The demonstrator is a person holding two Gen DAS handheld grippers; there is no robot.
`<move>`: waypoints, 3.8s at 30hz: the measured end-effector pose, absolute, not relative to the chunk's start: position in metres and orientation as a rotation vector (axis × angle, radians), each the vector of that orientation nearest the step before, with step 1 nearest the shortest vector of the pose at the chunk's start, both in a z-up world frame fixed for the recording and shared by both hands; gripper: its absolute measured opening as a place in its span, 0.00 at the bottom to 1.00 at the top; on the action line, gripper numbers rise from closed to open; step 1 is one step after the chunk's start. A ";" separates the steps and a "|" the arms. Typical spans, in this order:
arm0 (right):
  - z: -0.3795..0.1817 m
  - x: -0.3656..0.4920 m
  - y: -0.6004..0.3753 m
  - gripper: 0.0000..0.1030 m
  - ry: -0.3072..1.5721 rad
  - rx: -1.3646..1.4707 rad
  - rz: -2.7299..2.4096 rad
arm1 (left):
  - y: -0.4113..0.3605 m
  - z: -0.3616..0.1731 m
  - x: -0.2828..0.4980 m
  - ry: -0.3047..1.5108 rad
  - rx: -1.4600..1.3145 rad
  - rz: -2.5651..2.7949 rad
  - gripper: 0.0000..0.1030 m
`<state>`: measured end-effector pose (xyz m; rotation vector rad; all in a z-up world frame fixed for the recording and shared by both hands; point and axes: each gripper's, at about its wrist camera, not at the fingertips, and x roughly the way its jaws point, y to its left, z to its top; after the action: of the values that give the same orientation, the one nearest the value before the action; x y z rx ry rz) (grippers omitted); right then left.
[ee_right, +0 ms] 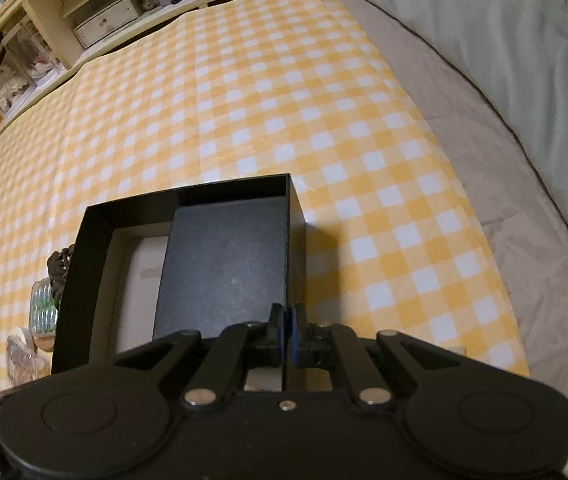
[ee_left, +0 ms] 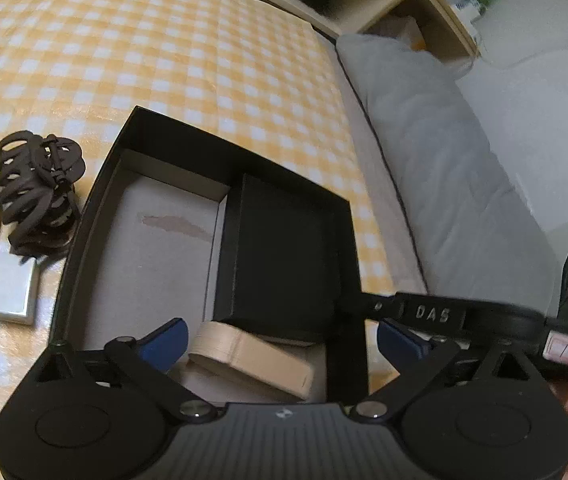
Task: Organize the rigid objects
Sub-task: 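Carry the wooden block into the tray beside the black box and release, then move the left tool to the cork coaster with the green bear, then grasp and lift the cork coaster with the left tool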
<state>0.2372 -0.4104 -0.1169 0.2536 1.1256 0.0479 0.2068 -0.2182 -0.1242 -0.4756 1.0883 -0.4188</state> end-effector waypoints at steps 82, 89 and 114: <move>-0.115 0.237 -0.401 0.04 1.142 0.123 0.061 | -0.044 -0.171 0.242 0.862 0.132 -0.458 0.89; -0.115 0.238 -0.400 0.04 1.143 0.103 0.069 | -0.047 -0.180 0.238 0.902 0.229 -0.489 0.99; -0.115 0.237 -0.399 0.04 1.140 0.083 0.075 | -0.060 -0.121 0.237 0.776 0.110 -0.447 0.96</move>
<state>0.2366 -0.3990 -0.1149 0.0826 1.1402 0.0751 0.2373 -0.0595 -0.1214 0.1101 0.7756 -0.4467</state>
